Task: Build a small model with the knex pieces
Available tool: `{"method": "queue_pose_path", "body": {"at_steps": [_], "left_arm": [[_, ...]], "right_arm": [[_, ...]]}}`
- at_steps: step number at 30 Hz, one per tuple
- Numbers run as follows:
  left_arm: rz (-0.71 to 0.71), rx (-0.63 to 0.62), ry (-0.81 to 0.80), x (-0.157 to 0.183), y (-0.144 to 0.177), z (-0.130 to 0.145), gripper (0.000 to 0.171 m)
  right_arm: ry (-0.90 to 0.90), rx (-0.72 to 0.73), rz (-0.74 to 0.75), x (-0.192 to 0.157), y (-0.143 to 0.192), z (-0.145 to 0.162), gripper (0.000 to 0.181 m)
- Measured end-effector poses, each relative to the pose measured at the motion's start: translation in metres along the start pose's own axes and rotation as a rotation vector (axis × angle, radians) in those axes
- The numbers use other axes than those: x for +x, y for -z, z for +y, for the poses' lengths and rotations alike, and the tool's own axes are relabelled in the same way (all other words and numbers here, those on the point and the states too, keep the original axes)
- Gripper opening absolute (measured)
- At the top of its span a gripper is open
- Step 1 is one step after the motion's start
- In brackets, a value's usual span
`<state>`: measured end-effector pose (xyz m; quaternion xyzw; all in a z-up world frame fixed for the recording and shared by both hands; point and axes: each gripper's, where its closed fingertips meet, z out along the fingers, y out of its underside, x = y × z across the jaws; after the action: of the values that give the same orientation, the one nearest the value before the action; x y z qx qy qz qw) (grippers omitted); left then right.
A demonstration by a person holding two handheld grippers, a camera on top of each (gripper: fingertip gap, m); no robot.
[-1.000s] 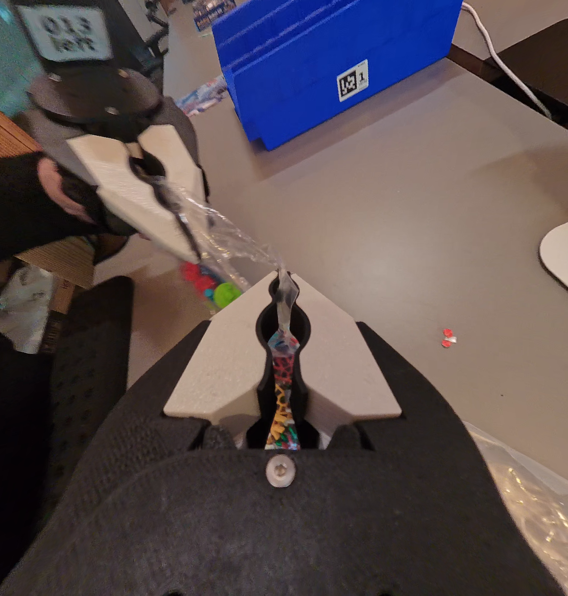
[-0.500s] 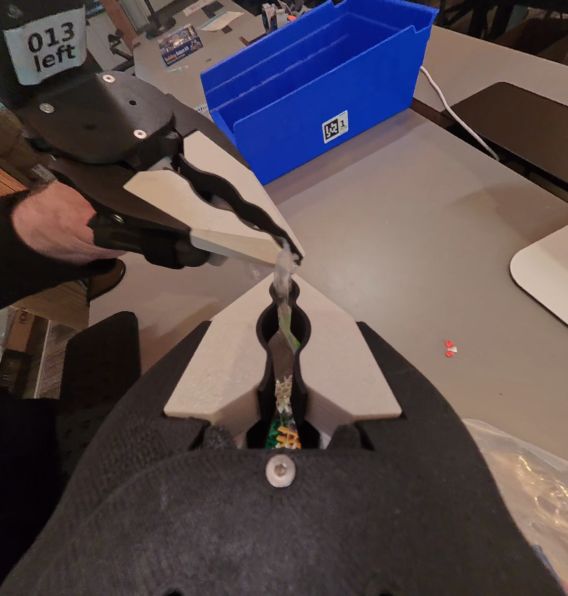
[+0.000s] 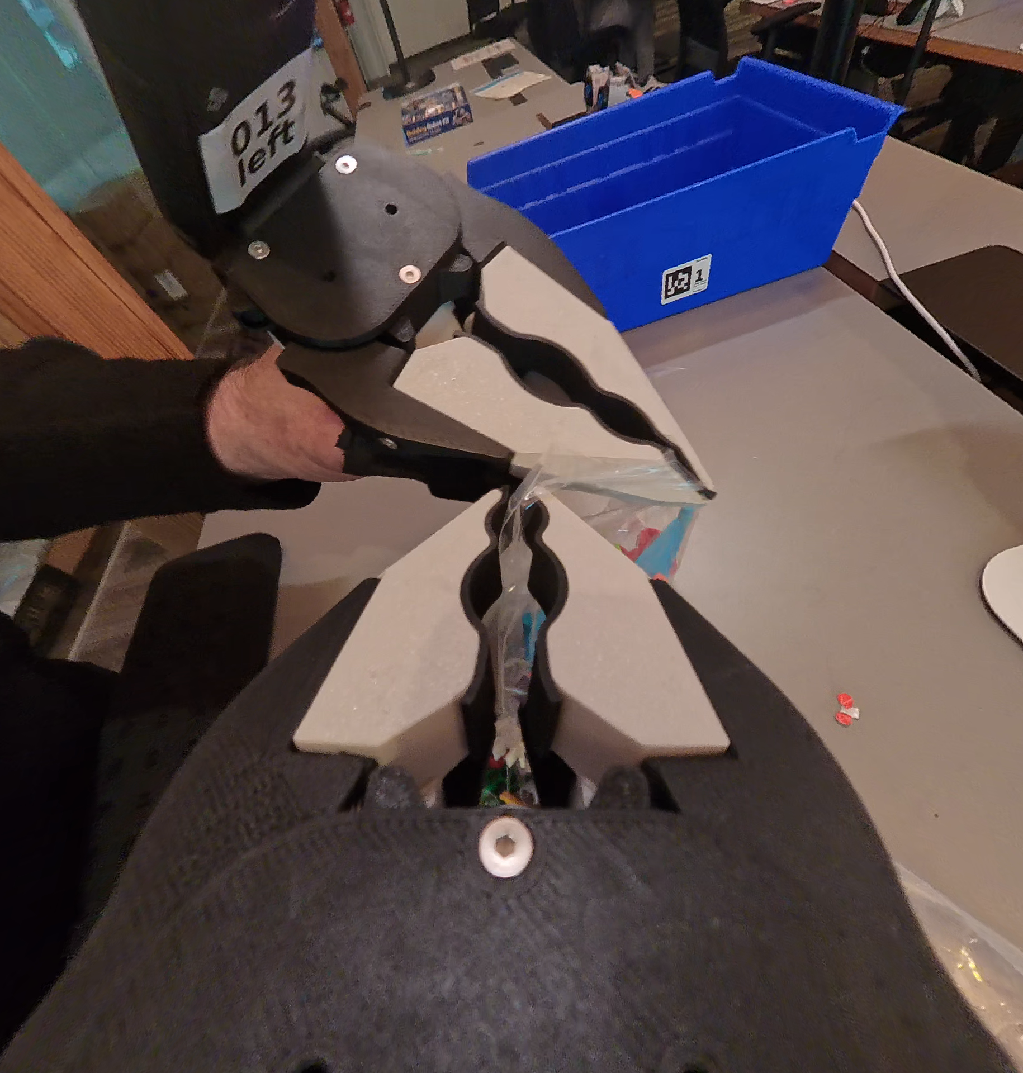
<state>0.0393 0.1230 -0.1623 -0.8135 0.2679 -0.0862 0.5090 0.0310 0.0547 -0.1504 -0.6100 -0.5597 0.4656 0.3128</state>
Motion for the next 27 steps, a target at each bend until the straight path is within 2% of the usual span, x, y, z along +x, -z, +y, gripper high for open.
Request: {"method": "queue_pose_path", "body": {"at_steps": [6, 10, 15, 23, 24, 25, 26, 27], "left_arm": [[0.012, 0.034, 0.021, 0.000, -0.009, -0.004, 0.000], [0.034, 0.058, -0.010, 0.008, -0.006, -0.017, 0.000], [0.142, 0.088, -0.079, 0.029, -0.005, -0.032, 0.000], [0.168, 0.122, 0.002, 0.034, -0.007, -0.038, 0.000], [0.143, 0.106, -0.009, 0.032, -0.011, -0.037, 0.000], [0.113, 0.038, -0.026, 0.029, -0.023, -0.027, 0.000], [0.066, 0.016, -0.006, 0.022, -0.035, -0.022, 0.000], [0.084, 0.031, 0.026, 0.021, -0.044, -0.023, 0.000]], "right_arm": [[0.033, 0.008, -0.039, -0.003, 0.006, 0.001, 0.001], [0.018, 0.089, -0.180, -0.011, 0.020, -0.008, 0.000], [0.076, 0.084, -0.408, -0.028, 0.033, -0.011, 0.000], [0.067, 0.104, -0.536, -0.046, 0.033, -0.015, 0.000], [0.088, 0.100, -0.581, -0.056, 0.032, -0.014, 0.000], [0.140, 0.072, -0.663, -0.080, 0.030, -0.011, 0.000], [0.211, 0.011, -0.765, -0.119, 0.023, -0.004, 0.000], [0.290, -0.057, -0.838, -0.156, 0.011, 0.007, 0.000]]}}
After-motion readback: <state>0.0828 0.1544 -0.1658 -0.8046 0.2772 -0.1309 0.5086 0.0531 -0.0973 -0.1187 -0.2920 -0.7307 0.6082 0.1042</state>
